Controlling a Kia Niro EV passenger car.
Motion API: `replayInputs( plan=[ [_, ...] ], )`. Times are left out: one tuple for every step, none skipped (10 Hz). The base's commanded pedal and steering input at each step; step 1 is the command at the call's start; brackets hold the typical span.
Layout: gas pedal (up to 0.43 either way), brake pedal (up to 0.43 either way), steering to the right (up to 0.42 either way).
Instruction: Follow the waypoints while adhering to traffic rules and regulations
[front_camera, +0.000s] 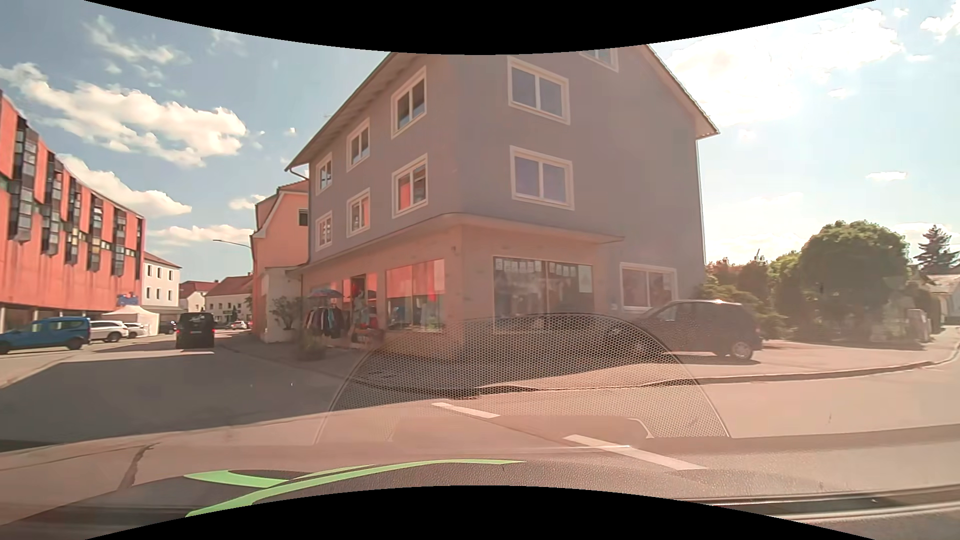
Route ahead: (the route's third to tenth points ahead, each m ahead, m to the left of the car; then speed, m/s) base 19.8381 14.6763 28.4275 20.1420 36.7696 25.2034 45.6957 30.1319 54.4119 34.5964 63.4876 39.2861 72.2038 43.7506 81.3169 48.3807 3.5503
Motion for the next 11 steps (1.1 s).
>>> replayInputs(
  plan=[
    [0.177, 0.000, -0.520],
    [0.177, 0.000, -0.496],
    [0.177, 0.000, -0.468],
    [0.177, 0.000, -0.440],
    [0.177, 0.000, -0.412],
    [0.177, 0.000, -0.379],
    [0.177, 0.000, -0.352],
    [0.177, 0.000, -0.332],
    [0.177, 0.000, -0.309],
    [0.177, 0.000, -0.285],
    [0.177, 0.000, -0.268]
  ],
)
